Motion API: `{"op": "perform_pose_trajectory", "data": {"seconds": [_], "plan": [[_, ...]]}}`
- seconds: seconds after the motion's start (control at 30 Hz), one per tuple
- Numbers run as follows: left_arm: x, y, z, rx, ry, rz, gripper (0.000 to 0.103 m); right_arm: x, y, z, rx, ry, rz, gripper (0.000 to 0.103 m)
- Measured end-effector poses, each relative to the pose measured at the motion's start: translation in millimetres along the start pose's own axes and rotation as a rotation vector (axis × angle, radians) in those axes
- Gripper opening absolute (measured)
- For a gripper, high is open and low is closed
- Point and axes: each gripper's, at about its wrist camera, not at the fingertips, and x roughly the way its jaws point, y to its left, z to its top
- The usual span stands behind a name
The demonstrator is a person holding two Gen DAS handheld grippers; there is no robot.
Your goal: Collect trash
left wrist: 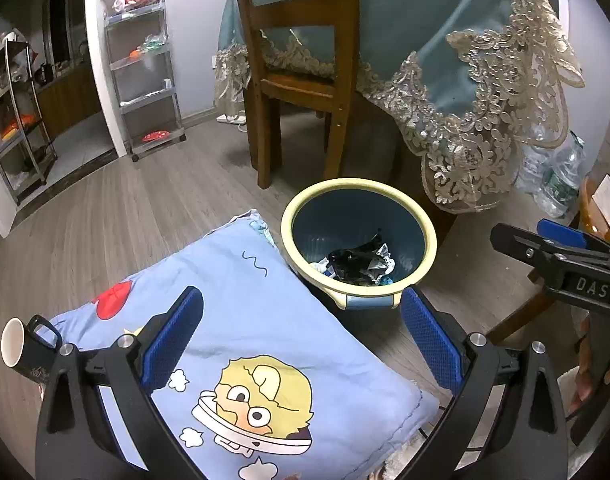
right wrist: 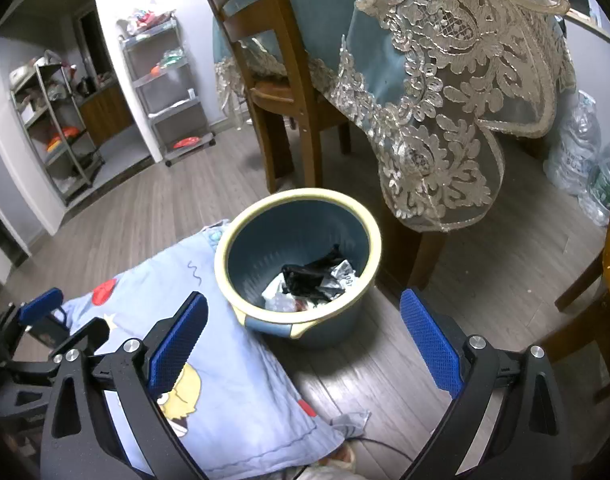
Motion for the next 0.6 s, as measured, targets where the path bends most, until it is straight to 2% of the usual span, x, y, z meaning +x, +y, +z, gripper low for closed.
{"op": "perform_pose_trajectory", "data": {"seconds": [0.6], "plan": [[-0.2, -3.4, -1.4, 0.033, 0.001, -0.002, 0.097, 3.2, 0.5, -2.2, -0.002, -0.002, -0.005, 0.096]]}}
